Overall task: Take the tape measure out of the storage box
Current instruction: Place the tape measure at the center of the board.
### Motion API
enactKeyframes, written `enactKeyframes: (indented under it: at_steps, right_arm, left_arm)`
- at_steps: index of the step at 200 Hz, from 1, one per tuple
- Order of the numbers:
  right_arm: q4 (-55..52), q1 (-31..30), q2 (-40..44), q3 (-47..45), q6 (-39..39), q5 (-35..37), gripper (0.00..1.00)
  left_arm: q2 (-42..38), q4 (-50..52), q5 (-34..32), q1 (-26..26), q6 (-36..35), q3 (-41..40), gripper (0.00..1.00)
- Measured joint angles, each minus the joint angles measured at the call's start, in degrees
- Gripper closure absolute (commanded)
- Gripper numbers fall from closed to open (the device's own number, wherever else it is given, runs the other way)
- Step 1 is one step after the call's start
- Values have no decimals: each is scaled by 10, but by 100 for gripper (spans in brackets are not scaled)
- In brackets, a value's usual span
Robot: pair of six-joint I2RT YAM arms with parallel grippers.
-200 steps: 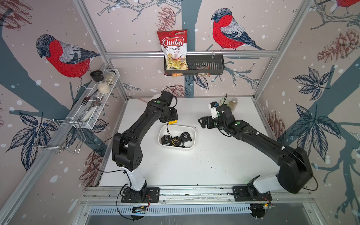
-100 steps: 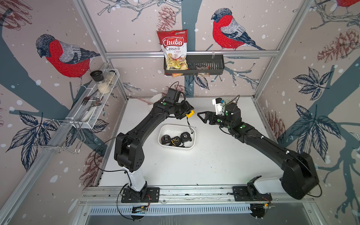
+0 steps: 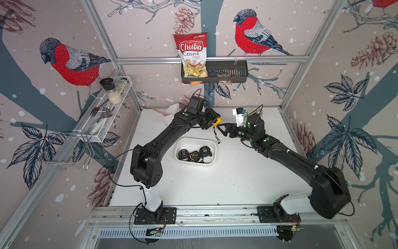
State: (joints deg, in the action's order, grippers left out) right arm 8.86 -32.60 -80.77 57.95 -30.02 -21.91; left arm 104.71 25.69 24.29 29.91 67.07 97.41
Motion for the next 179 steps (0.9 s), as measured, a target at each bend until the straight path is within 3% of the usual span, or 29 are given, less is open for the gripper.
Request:
enactKeyframes:
  at_steps: [71, 179]
  right_arm:
    - [0, 0, -37, 18, 3, 14, 40]
    - [29, 0, -67, 40, 13, 24, 57]
  left_arm:
    - [1, 10, 13, 7, -1, 5, 100]
    - [1, -2, 37, 11, 3, -2, 100]
